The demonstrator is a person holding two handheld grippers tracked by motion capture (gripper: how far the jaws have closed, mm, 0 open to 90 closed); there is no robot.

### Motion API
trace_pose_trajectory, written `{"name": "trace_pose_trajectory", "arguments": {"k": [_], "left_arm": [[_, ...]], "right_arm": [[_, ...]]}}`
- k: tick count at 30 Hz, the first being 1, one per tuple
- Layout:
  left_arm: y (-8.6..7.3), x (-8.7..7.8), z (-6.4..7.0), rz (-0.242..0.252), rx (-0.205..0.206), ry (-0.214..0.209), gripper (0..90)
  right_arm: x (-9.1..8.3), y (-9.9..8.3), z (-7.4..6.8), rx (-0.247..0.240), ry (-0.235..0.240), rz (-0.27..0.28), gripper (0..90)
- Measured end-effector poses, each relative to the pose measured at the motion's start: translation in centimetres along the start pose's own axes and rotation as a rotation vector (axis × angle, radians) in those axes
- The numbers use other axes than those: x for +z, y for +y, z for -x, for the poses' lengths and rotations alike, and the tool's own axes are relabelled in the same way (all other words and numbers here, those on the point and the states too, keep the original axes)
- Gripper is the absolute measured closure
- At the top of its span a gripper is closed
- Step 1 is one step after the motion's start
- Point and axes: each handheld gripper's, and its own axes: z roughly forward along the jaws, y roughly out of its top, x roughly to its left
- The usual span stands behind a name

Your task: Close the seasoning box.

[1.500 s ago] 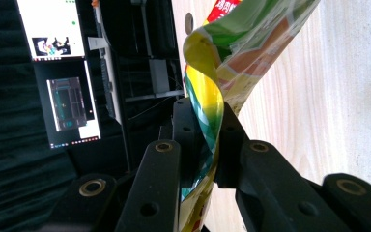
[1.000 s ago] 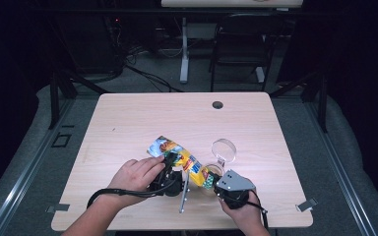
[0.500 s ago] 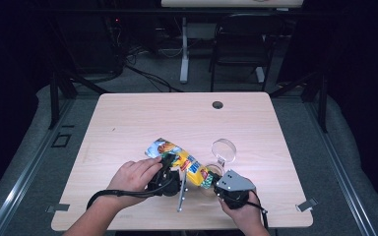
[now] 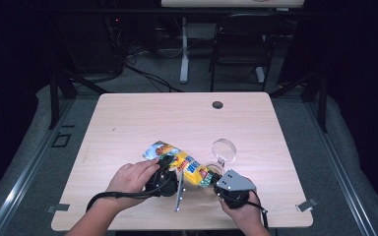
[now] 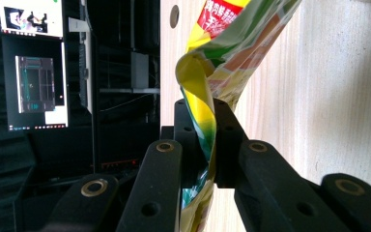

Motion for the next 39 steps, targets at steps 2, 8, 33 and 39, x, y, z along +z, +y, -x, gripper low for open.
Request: {"name": "trace_pose_trajectory", "arguments": {"k": [2, 8, 33, 39], "left_arm": [[0.0, 0.0, 0.1, -0.002, -0.006, 0.004, 83.8], [-0.3, 0.2, 0.4, 0.008, -0.036, -0.001, 83.9], [-1.6, 0.4, 1.0, 0.024, -0.125, -0.001, 85.8], [-2.0, 0.4, 1.2, 0.033, -0.167, -0.019, 85.7]], "right_arm": [[0.0, 0.0, 0.0, -0.001, -0.001, -0.001, 86.2], [0.0, 0.1, 0.0, 0.003, -0.002, 0.009, 86.3], [-0.3, 1.1, -0.7, -0.064, -0.030, 0.022, 87.7], [-0.3, 1.3, -0.7, -0.079, -0.034, 0.019, 87.9]]}}
